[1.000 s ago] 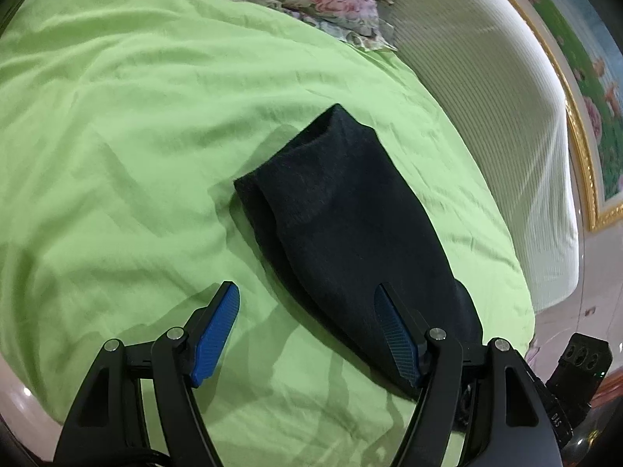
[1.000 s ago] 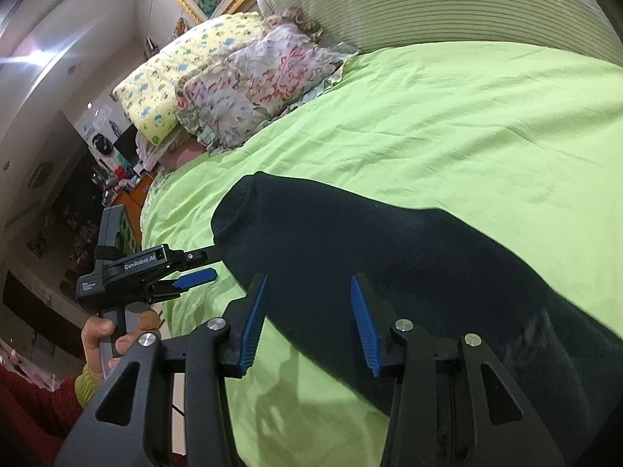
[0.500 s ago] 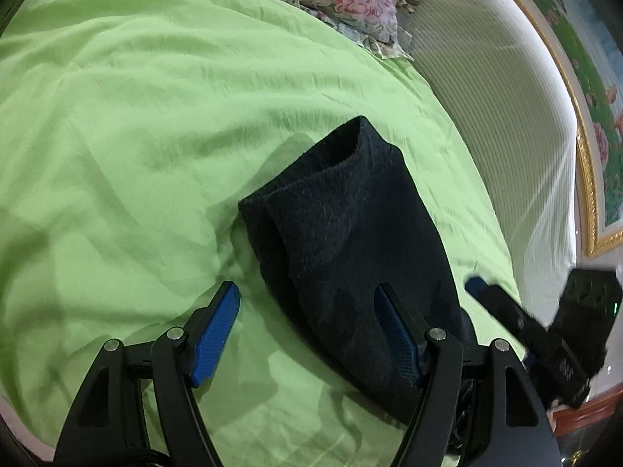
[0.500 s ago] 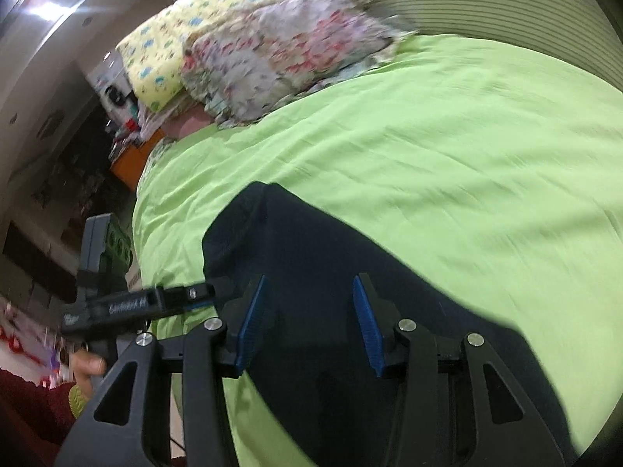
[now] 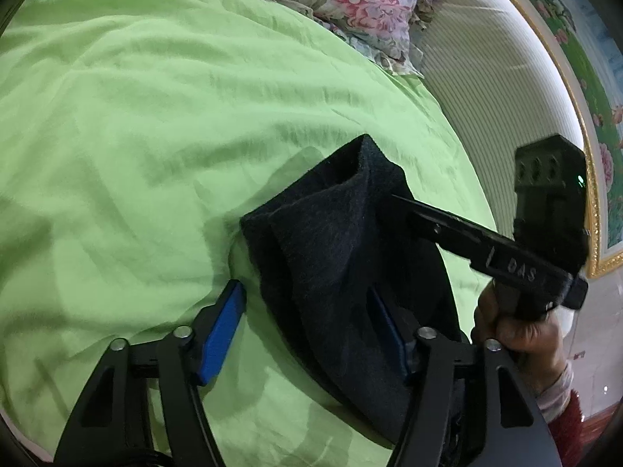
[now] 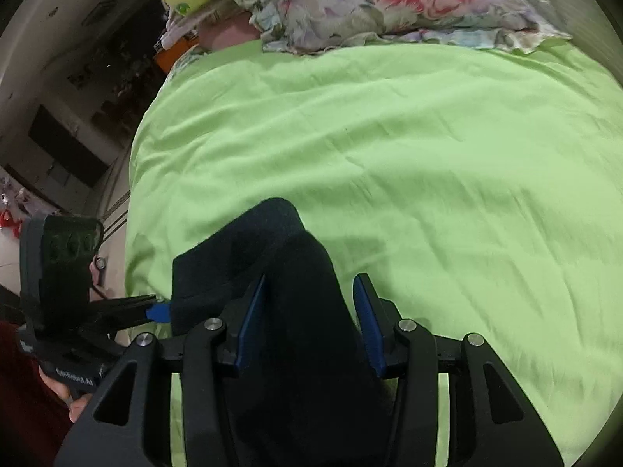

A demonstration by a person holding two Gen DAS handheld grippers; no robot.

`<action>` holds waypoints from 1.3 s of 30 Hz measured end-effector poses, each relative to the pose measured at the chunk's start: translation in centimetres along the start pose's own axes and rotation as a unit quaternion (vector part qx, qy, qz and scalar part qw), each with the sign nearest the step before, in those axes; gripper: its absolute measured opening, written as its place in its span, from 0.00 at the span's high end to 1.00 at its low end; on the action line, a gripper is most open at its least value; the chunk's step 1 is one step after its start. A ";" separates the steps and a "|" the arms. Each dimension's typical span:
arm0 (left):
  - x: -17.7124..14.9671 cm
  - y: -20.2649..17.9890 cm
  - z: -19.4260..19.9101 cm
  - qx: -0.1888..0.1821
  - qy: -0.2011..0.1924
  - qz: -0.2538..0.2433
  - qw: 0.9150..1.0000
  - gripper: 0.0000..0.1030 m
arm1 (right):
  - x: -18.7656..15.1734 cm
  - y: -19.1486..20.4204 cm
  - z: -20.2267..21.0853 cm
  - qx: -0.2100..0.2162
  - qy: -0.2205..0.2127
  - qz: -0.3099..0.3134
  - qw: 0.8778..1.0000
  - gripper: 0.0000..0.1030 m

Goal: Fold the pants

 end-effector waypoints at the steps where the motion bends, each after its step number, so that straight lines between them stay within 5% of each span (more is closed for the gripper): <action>1: -0.1 0.2 0.1 0.003 -0.004 0.000 1.000 0.46 | 0.1 0.0 -0.2 0.007 0.003 0.001 1.000 0.57; 3: 0.1 0.4 0.0 0.013 -0.011 -0.001 1.000 0.61 | 0.0 0.3 -0.5 0.017 0.010 0.004 1.000 0.69; 5: 0.5 0.5 -0.3 0.011 -0.011 0.000 1.000 0.66 | -0.1 0.7 -0.3 0.018 0.005 0.011 1.000 0.74; 12: 0.4 -0.9 0.2 -0.002 -0.007 -0.015 1.000 0.71 | -0.2 2.2 4.1 0.020 -0.054 0.012 0.998 0.80; 19: -0.3 -5.8 3.2 -0.054 -0.009 -0.062 0.997 0.71 | -1.8 3.8 11.4 0.021 -0.128 0.005 0.992 0.81; 34: -8.2 -18.9 7.3 -0.134 0.009 -0.210 0.968 0.77 | -10.7 2.5 23.5 -0.033 -0.260 -0.061 0.963 0.81; 39: -13.3 -23.1 7.7 -0.157 0.034 -0.258 0.953 0.77 | -14.9 1.8 26.6 -0.044 -0.299 -0.091 0.949 0.82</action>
Point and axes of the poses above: each gripper's, at about its wrist camera, not at the fingertips, and z roughly against the way its jaws point, y to its left, x to its top, the point moved 9 cm from there along -z, roughly the way its jaws point, and after that the axes turned 7 degrees about z, right-handed, at the moved point
